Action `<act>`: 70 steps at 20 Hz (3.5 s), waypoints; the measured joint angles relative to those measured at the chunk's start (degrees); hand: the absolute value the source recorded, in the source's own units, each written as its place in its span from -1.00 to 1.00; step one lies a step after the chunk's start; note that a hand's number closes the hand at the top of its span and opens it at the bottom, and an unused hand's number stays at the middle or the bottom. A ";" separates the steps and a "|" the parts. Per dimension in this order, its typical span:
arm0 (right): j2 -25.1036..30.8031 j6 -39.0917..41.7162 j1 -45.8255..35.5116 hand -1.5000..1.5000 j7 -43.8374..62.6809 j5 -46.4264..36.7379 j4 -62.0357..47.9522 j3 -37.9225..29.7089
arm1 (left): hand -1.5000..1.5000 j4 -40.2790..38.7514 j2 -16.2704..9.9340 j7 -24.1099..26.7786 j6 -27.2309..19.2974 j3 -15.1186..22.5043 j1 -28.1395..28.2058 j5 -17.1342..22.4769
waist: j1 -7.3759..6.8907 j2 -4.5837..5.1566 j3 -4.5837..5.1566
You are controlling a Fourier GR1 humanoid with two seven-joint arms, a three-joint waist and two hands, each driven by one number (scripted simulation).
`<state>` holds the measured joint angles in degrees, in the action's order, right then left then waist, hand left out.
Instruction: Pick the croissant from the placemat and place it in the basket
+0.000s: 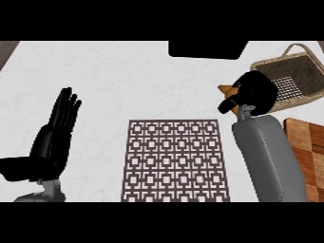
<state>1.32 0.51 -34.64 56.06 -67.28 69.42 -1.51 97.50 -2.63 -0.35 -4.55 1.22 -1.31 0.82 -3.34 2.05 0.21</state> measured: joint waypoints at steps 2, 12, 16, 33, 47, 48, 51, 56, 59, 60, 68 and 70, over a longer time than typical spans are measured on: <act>0.04 -3.40 -4.57 1.00 3.33 -2.70 -0.93 -2.30 | 0.00 -0.05 0.07 -0.08 0.42 0.51 -0.60 0.04 | -1.31 0.16 -0.01; 1.77 -11.96 -25.75 1.00 8.68 -18.85 -8.96 -9.18 | 0.00 -1.87 0.89 -1.03 1.29 2.51 -3.91 -0.24 | -4.77 0.71 0.08; 1.46 -13.59 -32.23 1.00 10.51 -23.71 -13.20 -12.60 | 0.00 -2.40 1.26 -1.16 0.94 3.11 -4.10 -0.90 | -5.03 0.56 0.08; 1.84 -13.33 -42.42 1.00 15.10 -42.71 -27.36 -27.87 | 0.00 -3.20 1.01 -0.61 -0.23 1.39 -3.19 -1.03 | -1.61 -0.53 -0.02; -0.54 -14.68 -38.60 1.00 14.49 -49.22 -27.97 -36.32 | 0.00 -1.52 0.14 -1.14 -0.42 -0.43 -1.05 -0.16 | 0.97 -1.42 -0.15; -0.65 -14.49 -38.64 1.00 14.61 -49.34 -28.24 -36.72 | 0.00 -1.27 0.09 -1.11 -0.35 -0.46 -0.79 -0.08 | 0.98 -1.46 -0.17; -0.24 -14.52 -37.74 1.00 13.67 -49.44 -28.42 -38.44 | 0.00 -1.95 0.05 -1.30 -0.77 -0.97 -1.64 -0.20 | 1.48 -1.47 -0.17; -0.46 -15.63 -35.40 1.00 12.28 -48.75 -27.49 -40.21 | 0.00 -2.36 -0.27 -1.49 -0.35 -1.63 -1.91 0.47 | 1.92 -1.65 -0.19; -0.73 -17.12 -34.13 1.00 11.83 -48.51 -27.04 -40.90 | 0.00 -1.84 -0.15 -2.06 -0.40 -1.27 -1.93 0.34 | 1.84 -1.65 -0.20; -0.81 -17.51 -33.64 1.00 11.72 -48.64 -26.84 -41.15 | 0.00 -1.39 -0.19 -1.98 -0.33 -1.11 -1.40 0.24 | 1.82 -1.67 -0.20; -1.09 -21.11 -29.78 1.00 11.37 -48.10 -24.22 -42.63 | 0.00 -1.08 0.25 -2.47 -0.85 -0.78 -1.35 -0.18 | 2.07 -1.77 -0.21; -1.13 -21.92 -28.67 -1.00 11.44 -47.70 -23.12 -43.28 | 0.00 -0.22 0.65 -2.80 -1.24 -0.30 -0.66 -0.48 | 2.07 -1.88 -0.20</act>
<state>0.19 -21.41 -63.31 67.50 -114.98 46.30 -44.79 97.27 -1.98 -3.15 -5.79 0.92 -1.97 0.35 -1.27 0.16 0.00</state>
